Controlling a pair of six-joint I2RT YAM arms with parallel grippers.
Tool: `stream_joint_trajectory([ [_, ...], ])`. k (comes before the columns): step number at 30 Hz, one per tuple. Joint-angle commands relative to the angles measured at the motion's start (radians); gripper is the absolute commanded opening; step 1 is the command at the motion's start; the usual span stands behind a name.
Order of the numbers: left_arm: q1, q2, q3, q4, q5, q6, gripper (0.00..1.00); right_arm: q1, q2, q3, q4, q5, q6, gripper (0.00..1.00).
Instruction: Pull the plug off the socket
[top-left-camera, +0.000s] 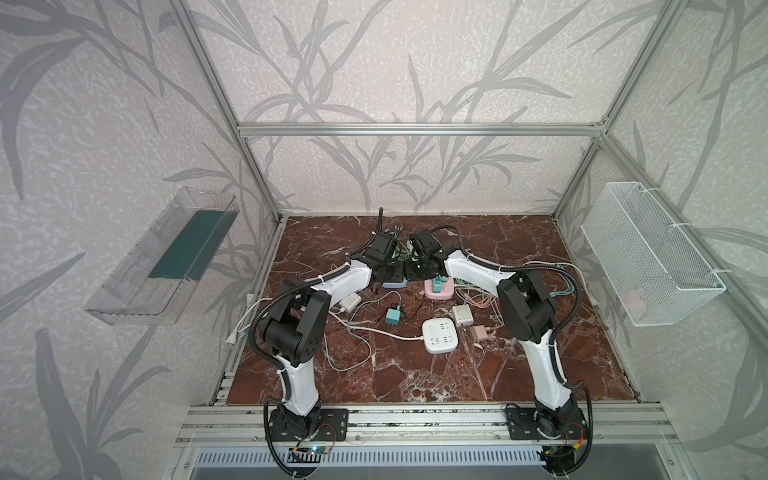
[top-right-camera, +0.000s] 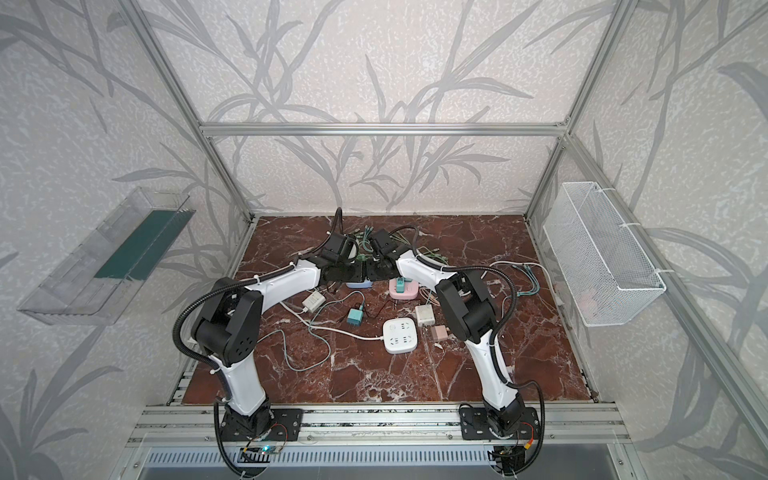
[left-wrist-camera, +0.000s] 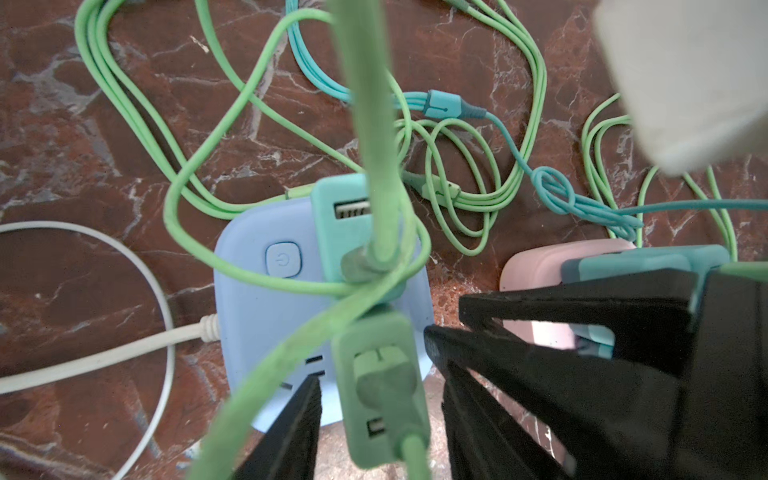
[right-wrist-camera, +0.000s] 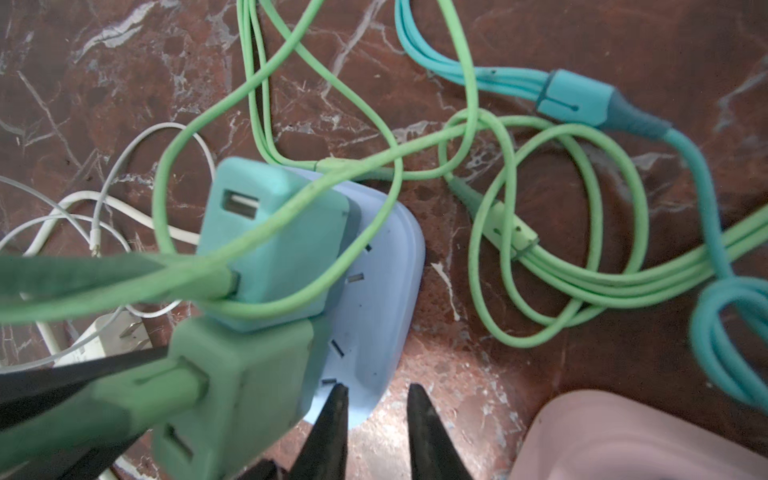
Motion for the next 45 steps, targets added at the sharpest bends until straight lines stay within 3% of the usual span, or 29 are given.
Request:
stream_joint_trajectory([
  [1, -0.016, 0.031, 0.049, -0.046, -0.039, 0.007, 0.46, -0.01, 0.034, 0.037, -0.036, 0.014, -0.004, 0.26],
  [11, -0.02, 0.058, 0.053, -0.082, -0.076, 0.021, 0.26, -0.01, 0.072, 0.062, -0.013, -0.034, 0.011, 0.33],
  [20, -0.02, 0.012, 0.07, -0.083, -0.05, 0.011, 0.17, 0.017, 0.112, 0.087, -0.016, -0.06, 0.023, 0.3],
  [33, -0.019, -0.041, 0.119, -0.083, -0.058, -0.005, 0.15, 0.051, 0.2, 0.189, -0.198, 0.026, -0.026, 0.23],
  [41, -0.019, -0.045, 0.134, -0.091, -0.077, 0.001, 0.15, 0.067, 0.207, 0.178, -0.209, 0.039, -0.038, 0.23],
  [45, -0.013, -0.071, 0.094, -0.132, -0.147, -0.008, 0.15, 0.058, 0.179, 0.148, -0.161, 0.007, -0.024, 0.24],
])
